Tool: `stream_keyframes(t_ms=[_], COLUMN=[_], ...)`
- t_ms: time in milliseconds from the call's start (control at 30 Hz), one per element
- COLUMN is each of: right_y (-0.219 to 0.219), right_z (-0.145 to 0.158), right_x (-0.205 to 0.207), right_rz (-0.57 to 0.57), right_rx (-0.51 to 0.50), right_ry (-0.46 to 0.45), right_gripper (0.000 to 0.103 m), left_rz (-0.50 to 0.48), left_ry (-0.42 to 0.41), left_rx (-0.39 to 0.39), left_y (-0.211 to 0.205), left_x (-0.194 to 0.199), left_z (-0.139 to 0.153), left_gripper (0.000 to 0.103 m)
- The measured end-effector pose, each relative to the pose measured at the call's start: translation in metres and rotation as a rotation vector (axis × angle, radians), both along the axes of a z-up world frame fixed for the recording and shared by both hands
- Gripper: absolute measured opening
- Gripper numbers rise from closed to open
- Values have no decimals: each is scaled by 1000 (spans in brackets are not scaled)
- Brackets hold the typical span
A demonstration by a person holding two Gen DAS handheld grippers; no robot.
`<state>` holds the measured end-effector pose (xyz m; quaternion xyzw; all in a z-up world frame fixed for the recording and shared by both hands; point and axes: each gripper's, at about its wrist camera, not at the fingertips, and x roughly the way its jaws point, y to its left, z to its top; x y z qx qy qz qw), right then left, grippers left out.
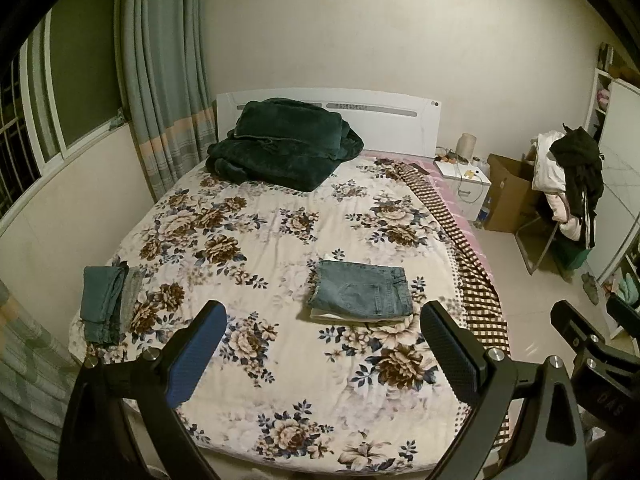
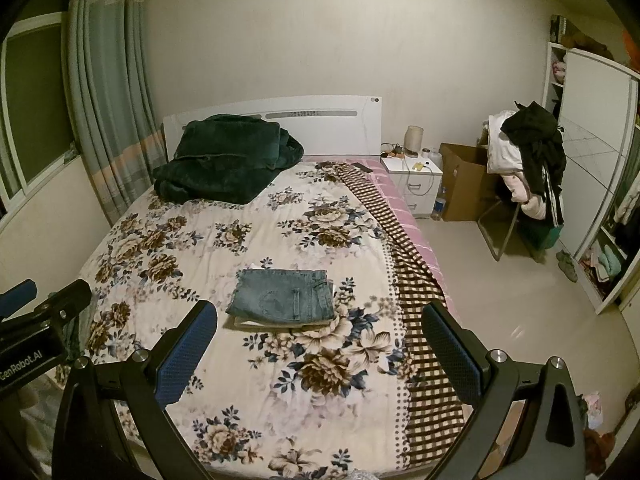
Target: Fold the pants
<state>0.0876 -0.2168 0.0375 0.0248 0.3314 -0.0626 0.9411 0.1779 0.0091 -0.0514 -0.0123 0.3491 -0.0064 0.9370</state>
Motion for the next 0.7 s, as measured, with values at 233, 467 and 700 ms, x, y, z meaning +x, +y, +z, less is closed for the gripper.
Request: stream_keyframes(t_ms=[233,467,700], right_y=[-1,0,1], right_z=[-6,-8,-10], right_x=[1,3,4], right_rz=[3,6,7], right_rx=[4,5,5], right_ry=[8,11,13], right_gripper=[103,103,103], left_rz=[5,10,7], left_ry=[9,17,-9], left_rx=[-1,-4,0], left_y=[2,5,4], left_x=[1,1,0], left_z=[-5,-8,-7], left_gripper=[99,99,99])
